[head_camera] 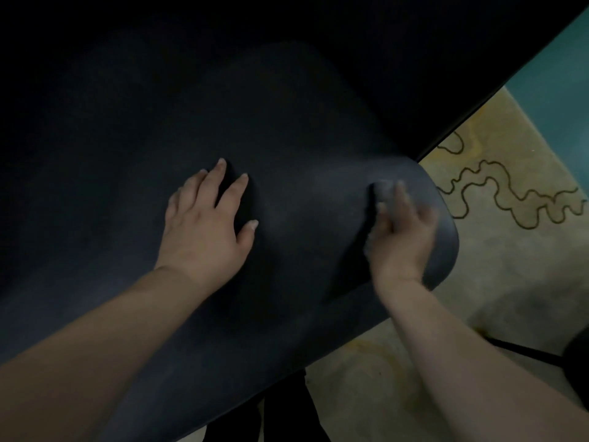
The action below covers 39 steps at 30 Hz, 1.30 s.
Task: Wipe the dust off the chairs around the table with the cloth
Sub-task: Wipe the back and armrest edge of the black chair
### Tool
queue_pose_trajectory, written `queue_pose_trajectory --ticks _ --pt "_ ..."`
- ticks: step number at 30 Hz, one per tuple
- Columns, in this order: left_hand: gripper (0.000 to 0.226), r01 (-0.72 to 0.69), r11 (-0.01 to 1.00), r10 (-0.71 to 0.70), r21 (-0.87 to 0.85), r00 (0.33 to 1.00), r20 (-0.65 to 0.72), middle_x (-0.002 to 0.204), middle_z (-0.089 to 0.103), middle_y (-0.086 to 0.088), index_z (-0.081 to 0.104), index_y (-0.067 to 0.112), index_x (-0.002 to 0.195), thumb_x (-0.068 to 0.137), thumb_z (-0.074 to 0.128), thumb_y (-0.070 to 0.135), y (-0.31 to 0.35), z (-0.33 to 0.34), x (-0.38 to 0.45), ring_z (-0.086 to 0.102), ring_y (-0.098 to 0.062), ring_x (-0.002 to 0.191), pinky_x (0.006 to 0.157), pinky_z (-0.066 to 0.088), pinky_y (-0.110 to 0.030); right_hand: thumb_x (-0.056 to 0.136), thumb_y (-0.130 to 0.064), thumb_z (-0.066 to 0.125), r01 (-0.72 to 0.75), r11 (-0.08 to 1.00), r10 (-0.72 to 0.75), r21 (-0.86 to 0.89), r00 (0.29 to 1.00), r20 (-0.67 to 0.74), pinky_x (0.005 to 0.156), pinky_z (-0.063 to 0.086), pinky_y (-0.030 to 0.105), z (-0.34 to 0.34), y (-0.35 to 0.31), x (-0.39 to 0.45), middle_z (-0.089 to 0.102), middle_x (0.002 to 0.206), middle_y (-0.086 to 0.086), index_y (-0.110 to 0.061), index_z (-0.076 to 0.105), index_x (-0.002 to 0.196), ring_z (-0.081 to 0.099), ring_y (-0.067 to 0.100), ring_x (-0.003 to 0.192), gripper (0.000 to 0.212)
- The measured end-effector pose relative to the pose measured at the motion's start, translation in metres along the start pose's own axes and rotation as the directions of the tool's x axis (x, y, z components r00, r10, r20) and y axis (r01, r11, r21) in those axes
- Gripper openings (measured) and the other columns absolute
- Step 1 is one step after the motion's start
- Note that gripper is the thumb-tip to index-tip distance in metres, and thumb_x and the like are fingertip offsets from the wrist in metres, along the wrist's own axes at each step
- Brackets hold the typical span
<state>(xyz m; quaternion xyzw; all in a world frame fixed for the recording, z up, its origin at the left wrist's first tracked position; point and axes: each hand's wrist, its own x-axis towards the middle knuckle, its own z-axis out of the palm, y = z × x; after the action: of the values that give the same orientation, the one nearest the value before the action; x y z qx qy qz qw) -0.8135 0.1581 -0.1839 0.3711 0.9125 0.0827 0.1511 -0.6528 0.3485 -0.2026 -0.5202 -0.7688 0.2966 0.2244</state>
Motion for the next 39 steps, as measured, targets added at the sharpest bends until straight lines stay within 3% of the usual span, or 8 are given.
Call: queue_pose_trajectory --ticks 4,9,11,16,23,30,35,39 --pt "0.067 -0.022 1.0 0.022 -0.009 1.0 0.004 0.159 0.015 -0.006 0.029 0.024 0.149 0.089 0.049 0.048 0.009 -0.002 0.016 0.016 -0.029 0.143 0.115 0.02 -0.052 0.092 -0.019 0.06 0.366 0.927 -0.346 -0.078 0.919 0.19 0.088 0.042 0.025 0.014 -0.01 -0.01 0.05 0.103 0.01 -0.024 0.061 0.127 0.05 0.021 0.093 0.035" --pt "0.066 0.007 1.0 -0.007 -0.005 1.0 -0.029 0.158 0.02 -0.008 0.034 0.022 0.148 0.089 0.053 0.044 -0.001 -0.008 0.032 0.021 -0.031 0.141 0.112 0.023 -0.053 0.096 -0.015 0.053 -0.034 0.999 0.034 -0.03 0.999 0.013 0.082 0.029 0.002 0.012 -0.008 0.045 0.046 0.109 0.011 -0.015 0.054 0.135 0.042 0.011 0.092 0.039" --pt "0.065 0.032 0.999 -0.032 0.006 0.999 -0.028 0.158 0.02 -0.007 0.033 0.022 0.148 0.089 0.052 0.045 -0.008 -0.011 0.035 0.021 -0.031 0.141 0.112 0.024 -0.052 0.093 -0.012 0.056 0.11 0.992 -0.104 -0.056 0.989 0.101 0.082 0.037 0.015 0.028 -0.029 0.032 0.05 0.105 0.015 -0.013 0.058 0.131 0.049 0.023 0.092 0.038" --pt "0.065 0.068 0.998 -0.068 0.003 0.997 -0.039 0.157 0.024 -0.008 0.036 0.022 0.147 0.088 0.055 0.042 -0.022 -0.016 0.035 0.023 -0.032 0.139 0.108 0.027 -0.053 0.08 -0.01 0.071 0.534 0.845 -0.504 0.038 0.77 0.392 0.075 0.052 0.045 0.051 -0.063 -0.003 0.057 0.091 0.016 -0.012 0.065 0.123 0.056 0.034 0.08 0.043" --pt "0.063 0.107 0.994 -0.109 -0.029 0.992 -0.065 0.155 0.028 -0.01 0.04 0.02 0.145 0.087 0.059 0.037 -0.039 -0.018 0.029 0.027 -0.034 0.137 0.107 0.029 -0.054 0.086 -0.021 0.069 0.43 0.887 -0.37 -0.17 0.88 0.298 0.094 0.043 0.036 0.049 -0.078 0.068 0.052 0.112 0.009 -0.021 0.043 0.143 0.051 0.024 0.1 0.063" --pt "0.062 0.133 0.989 -0.137 -0.068 0.989 -0.06 0.156 0.027 -0.01 0.041 0.018 0.145 0.088 0.059 0.035 -0.046 -0.021 0.02 0.027 -0.035 0.139 0.108 0.027 -0.055 0.094 -0.041 0.052 0.512 0.847 -0.407 -0.143 0.797 0.446 0.091 0.035 0.037 0.042 -0.085 0.036 0.059 0.114 0.001 -0.022 0.04 0.145 0.055 0.019 0.107 0.056" --pt "0.062 0.15 0.986 -0.154 -0.075 0.987 -0.05 0.156 0.027 -0.01 0.041 0.018 0.145 0.088 0.059 0.036 -0.052 -0.024 0.017 0.026 -0.034 0.139 0.11 0.027 -0.054 0.081 -0.036 0.074 0.358 0.925 -0.279 -0.129 0.868 0.411 0.09 0.047 0.043 0.043 -0.091 0.026 0.052 0.1 0.001 -0.019 0.052 0.137 0.056 0.02 0.094 0.062" --pt "0.062 0.154 0.984 -0.159 -0.085 0.985 -0.062 0.155 0.029 -0.011 0.043 0.018 0.144 0.087 0.061 0.035 -0.052 -0.023 0.017 0.027 -0.035 0.139 0.11 0.028 -0.054 0.077 -0.03 0.077 0.437 0.891 -0.372 -0.121 0.857 0.356 0.081 0.052 0.036 0.046 -0.093 0.012 0.047 0.094 0.0 -0.018 0.065 0.122 0.053 0.02 0.085 0.048"
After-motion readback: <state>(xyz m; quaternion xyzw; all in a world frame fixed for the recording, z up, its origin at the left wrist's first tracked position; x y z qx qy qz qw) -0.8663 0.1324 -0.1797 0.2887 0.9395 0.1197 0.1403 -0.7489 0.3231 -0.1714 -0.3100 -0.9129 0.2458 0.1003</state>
